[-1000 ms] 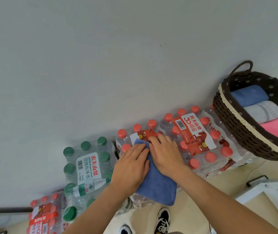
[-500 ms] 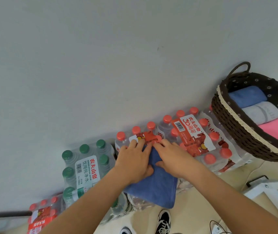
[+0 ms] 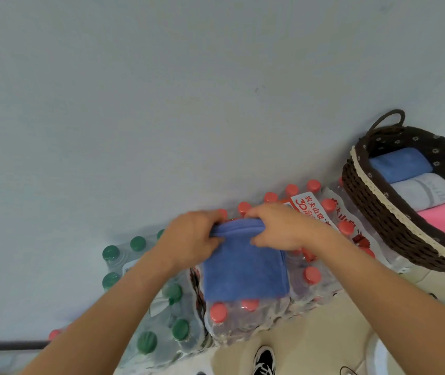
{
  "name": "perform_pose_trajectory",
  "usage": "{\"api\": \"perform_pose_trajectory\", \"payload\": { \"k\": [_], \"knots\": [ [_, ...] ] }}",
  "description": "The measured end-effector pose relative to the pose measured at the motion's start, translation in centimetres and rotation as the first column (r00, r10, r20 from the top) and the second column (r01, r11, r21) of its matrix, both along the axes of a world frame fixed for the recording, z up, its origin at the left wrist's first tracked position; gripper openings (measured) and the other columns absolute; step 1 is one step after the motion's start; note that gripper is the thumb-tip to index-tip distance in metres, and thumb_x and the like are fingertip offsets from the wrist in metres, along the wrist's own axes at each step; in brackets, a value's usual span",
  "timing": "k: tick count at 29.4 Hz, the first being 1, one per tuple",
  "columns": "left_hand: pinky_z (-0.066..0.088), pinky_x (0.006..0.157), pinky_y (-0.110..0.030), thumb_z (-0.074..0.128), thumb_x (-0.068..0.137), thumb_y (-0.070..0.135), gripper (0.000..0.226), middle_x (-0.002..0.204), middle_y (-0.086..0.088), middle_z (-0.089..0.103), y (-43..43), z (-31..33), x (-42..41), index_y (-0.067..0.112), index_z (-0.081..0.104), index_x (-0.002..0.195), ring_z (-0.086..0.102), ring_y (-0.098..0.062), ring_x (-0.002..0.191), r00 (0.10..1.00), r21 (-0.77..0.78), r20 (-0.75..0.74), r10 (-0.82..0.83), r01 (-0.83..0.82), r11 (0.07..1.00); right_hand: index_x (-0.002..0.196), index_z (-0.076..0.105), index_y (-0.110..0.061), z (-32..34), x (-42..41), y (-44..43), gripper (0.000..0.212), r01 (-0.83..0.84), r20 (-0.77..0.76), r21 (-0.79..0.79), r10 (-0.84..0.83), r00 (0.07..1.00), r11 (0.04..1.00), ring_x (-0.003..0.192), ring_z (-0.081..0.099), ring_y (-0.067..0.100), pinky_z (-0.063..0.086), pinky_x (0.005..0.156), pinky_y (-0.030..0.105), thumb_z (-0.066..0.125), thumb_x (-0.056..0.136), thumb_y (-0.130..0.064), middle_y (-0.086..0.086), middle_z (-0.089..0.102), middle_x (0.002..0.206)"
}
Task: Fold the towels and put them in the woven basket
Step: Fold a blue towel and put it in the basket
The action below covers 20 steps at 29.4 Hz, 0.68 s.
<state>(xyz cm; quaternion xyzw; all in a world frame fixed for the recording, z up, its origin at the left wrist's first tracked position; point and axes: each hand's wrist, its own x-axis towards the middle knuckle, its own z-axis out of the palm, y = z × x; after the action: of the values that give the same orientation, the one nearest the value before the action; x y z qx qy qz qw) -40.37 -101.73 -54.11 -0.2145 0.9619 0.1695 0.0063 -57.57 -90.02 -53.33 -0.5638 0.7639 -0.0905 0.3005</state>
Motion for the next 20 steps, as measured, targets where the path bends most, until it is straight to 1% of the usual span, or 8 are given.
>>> {"api": "perform_pose_trajectory", "payload": {
  "k": [3, 5, 7, 10, 14, 16, 18, 20],
  "knots": [
    [0.044, 0.058, -0.031, 0.052, 0.068, 0.024, 0.021, 0.078, 0.000, 0.062, -0.1, 3.0, 1.2, 0.017, 0.061, 0.086, 0.055, -0.023, 0.070, 0.926, -0.238, -0.374, -0.048, -0.046, 0.970, 0.097, 0.061, -0.023, 2.6, 0.2, 0.5, 0.023, -0.073, -0.185, -0.401, -0.003, 0.983, 0.913, 0.084, 0.052, 0.017, 0.042, 0.071, 0.034, 0.066, 0.075, -0.017, -0.005, 0.059, 0.089],
    [0.044, 0.057, -0.032, 0.055, 0.064, 0.016, 0.024, 0.078, -0.002, 0.060, 0.7, 2.3, 2.1, 0.017, 0.057, 0.088, 0.053, -0.024, 0.070, 0.906, -0.303, -0.411, -0.096, -0.037, 0.952, 0.105, 0.064, -0.017, 2.1, 1.5, 1.4, 0.038, -0.172, -0.365, -0.530, -0.040, 0.930, 0.831, 0.086, 0.053, 0.021, 0.043, 0.071, 0.035, 0.071, 0.069, -0.010, 0.000, 0.059, 0.092],
    [0.046, 0.057, -0.034, 0.047, 0.066, 0.019, 0.038, 0.079, -0.003, 0.061, 1.9, -0.7, 3.1, 0.018, 0.055, 0.102, 0.056, -0.026, 0.069, 0.941, -0.388, -0.314, -0.128, -0.004, 0.921, 0.112, 0.065, -0.010, -1.0, 3.1, 2.7, 0.043, -0.268, -0.532, -0.516, -0.058, 0.845, 0.814, 0.081, 0.056, 0.027, 0.046, 0.065, 0.038, 0.063, 0.069, -0.009, 0.005, 0.060, 0.087],
    [0.046, 0.056, -0.033, 0.047, 0.069, 0.021, 0.052, 0.078, -0.001, 0.061, 4.4, -6.4, 4.8, 0.015, 0.057, 0.119, 0.057, -0.023, 0.068, 0.977, -0.507, -0.100, -0.189, 0.114, 0.855, 0.115, 0.066, -0.011, -6.8, 5.5, 5.3, 0.049, -0.344, -0.632, -0.399, 0.017, 0.775, 0.850, 0.075, 0.054, 0.025, 0.048, 0.061, 0.038, 0.042, 0.072, -0.015, 0.002, 0.057, 0.077],
    [0.042, 0.080, -0.038, 0.043, 0.076, 0.027, 0.048, 0.101, -0.005, 0.064, 6.6, -8.0, 5.9, 0.012, 0.067, 0.115, 0.051, -0.025, 0.094, 0.979, -0.472, -0.132, -0.154, 0.074, 0.878, 0.119, 0.066, -0.011, -9.1, 7.2, 7.5, 0.054, -0.281, -0.602, -0.439, -0.047, 0.797, 0.853, 0.080, 0.051, 0.025, 0.050, 0.063, 0.038, 0.035, 0.075, -0.013, 0.003, 0.057, 0.080],
    [0.042, 0.096, -0.042, 0.048, 0.077, 0.030, 0.048, 0.123, -0.009, 0.062, 6.8, -8.0, 6.1, 0.010, 0.066, 0.117, 0.055, -0.028, 0.113, 0.979, -0.431, -0.104, -0.173, 0.112, 0.895, 0.117, 0.066, -0.011, -8.6, 7.5, 7.7, 0.048, -0.286, -0.604, -0.434, -0.040, 0.796, 0.854, 0.092, 0.050, 0.028, 0.051, 0.069, 0.040, 0.038, 0.078, -0.014, 0.006, 0.059, 0.089],
    [0.049, 0.098, -0.040, 0.067, 0.072, 0.033, 0.053, 0.131, -0.010, 0.059, 6.6, -7.9, 6.4, 0.011, 0.066, 0.120, 0.058, -0.027, 0.118, 0.980, -0.352, -0.040, -0.193, 0.166, 0.921, 0.114, 0.067, -0.010, -8.1, 7.5, 7.9, 0.042, -0.322, -0.586, -0.420, 0.018, 0.810, 0.849, 0.115, 0.052, 0.031, 0.052, 0.085, 0.043, 0.040, 0.082, -0.015, 0.011, 0.063, 0.111],
    [0.050, 0.097, -0.037, 0.071, 0.069, 0.035, 0.057, 0.130, -0.009, 0.060, 6.7, -7.9, 6.9, 0.011, 0.065, 0.121, 0.058, -0.025, 0.118, 0.976, -0.263, -0.016, -0.216, 0.204, 0.943, 0.113, 0.068, -0.010, -7.9, 7.3, 8.3, 0.043, -0.367, -0.540, -0.380, 0.119, 0.833, 0.849, 0.125, 0.053, 0.030, 0.050, 0.096, 0.044, 0.040, 0.081, -0.016, 0.013, 0.062, 0.127]
  ]
}}
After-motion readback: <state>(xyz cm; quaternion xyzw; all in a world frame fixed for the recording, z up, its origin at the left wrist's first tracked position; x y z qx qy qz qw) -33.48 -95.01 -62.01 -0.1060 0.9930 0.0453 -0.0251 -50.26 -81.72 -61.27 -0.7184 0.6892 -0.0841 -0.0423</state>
